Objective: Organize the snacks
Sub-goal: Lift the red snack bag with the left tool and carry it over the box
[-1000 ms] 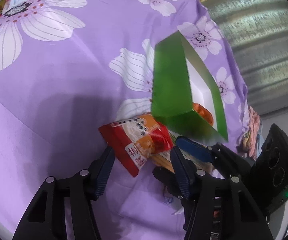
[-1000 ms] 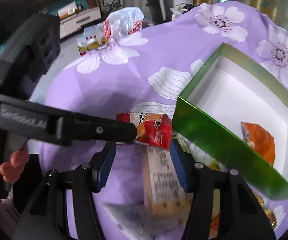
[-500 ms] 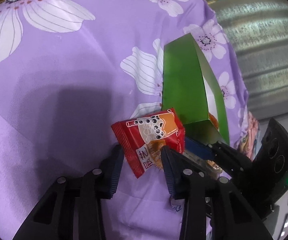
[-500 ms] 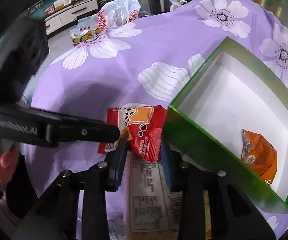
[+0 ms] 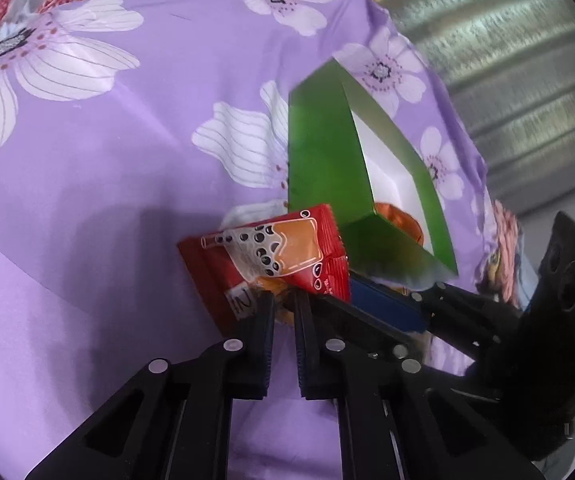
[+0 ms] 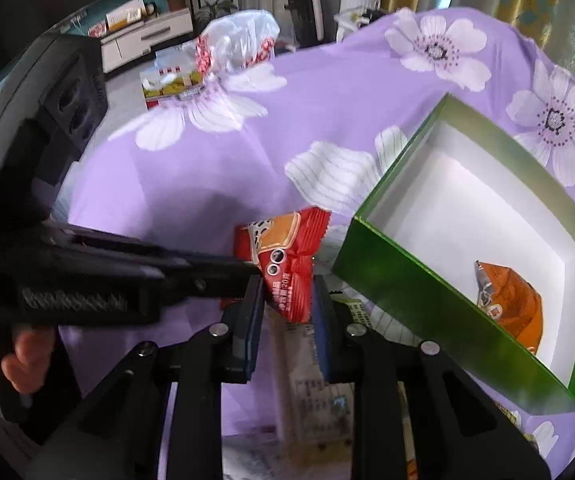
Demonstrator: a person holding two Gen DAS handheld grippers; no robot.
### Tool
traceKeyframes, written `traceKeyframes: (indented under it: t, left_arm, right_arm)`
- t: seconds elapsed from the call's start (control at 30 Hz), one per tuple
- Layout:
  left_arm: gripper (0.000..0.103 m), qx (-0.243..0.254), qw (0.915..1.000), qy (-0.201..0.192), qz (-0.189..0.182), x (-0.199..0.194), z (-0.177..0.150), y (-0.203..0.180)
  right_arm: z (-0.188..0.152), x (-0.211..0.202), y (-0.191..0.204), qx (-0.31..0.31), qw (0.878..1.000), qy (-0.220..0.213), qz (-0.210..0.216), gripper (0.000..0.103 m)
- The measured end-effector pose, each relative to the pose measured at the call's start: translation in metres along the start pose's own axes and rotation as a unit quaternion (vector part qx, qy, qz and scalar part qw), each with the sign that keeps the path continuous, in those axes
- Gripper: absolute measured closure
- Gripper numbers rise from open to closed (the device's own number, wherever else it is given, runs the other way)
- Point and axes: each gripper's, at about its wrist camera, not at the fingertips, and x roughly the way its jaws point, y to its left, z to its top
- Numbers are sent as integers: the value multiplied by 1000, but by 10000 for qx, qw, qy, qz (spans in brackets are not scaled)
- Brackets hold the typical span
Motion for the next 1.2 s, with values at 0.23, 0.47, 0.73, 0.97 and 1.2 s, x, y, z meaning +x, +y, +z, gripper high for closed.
traceKeyframes:
  t: [0.23,0.47,0.73,0.97,1.2]
  left_arm:
    - [85,-463,9988,64,157,-5,-2,26]
    - [41,-657,9978,64,-116,0,10,23]
    - [45,-672,9976,27,131,0,17,21]
    - [64,-639,9972,9,391,-3,24,27]
    - [78,-469,9976,75,503,2,28,31]
  right_arm:
    - [-1,6,-8,158,9997,143,-150,89]
    - [7,22,-18,207,9987,436,-180,86]
    - [10,29,-29,382,9979,486,176,70]
    - [12,40,-29,607,9953,479,590,60]
    - [14,47,-30,723,9946,405,620,73]
